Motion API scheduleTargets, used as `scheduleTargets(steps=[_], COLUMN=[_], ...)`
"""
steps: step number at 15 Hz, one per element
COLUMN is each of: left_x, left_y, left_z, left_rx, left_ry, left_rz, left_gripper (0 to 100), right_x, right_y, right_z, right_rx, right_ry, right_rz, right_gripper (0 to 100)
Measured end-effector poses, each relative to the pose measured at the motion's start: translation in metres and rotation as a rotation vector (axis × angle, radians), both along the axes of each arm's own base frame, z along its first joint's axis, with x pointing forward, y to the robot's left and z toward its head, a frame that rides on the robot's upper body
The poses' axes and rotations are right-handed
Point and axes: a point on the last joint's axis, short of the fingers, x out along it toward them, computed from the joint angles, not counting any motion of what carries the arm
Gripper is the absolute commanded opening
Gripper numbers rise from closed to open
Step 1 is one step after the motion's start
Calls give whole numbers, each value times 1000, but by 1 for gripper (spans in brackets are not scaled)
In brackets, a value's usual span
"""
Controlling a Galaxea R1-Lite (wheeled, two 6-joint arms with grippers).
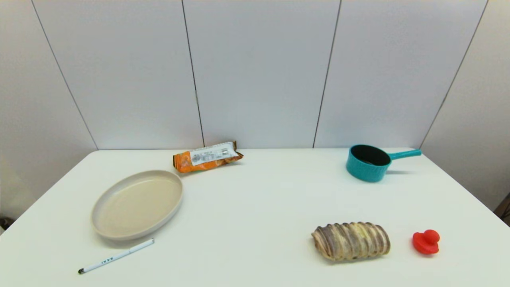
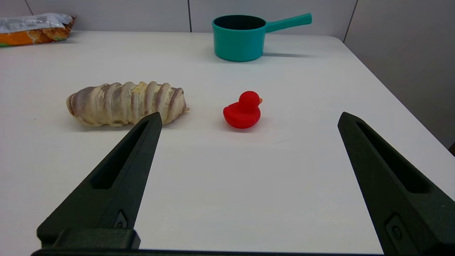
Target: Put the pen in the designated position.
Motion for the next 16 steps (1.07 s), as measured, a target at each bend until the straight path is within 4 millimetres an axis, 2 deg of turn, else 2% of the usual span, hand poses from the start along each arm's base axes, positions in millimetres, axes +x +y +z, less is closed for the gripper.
scheduleTargets(steps=[16], left_x=[0], left_y=[0], left_z=[0], left_rx=[0], left_ry=[0], left_rz=[0], left_gripper=[100], right_x=[0], right_y=[0], right_z=[0], right_rx=[-5], right_ry=[0], right_rz=[0], right_gripper=[100])
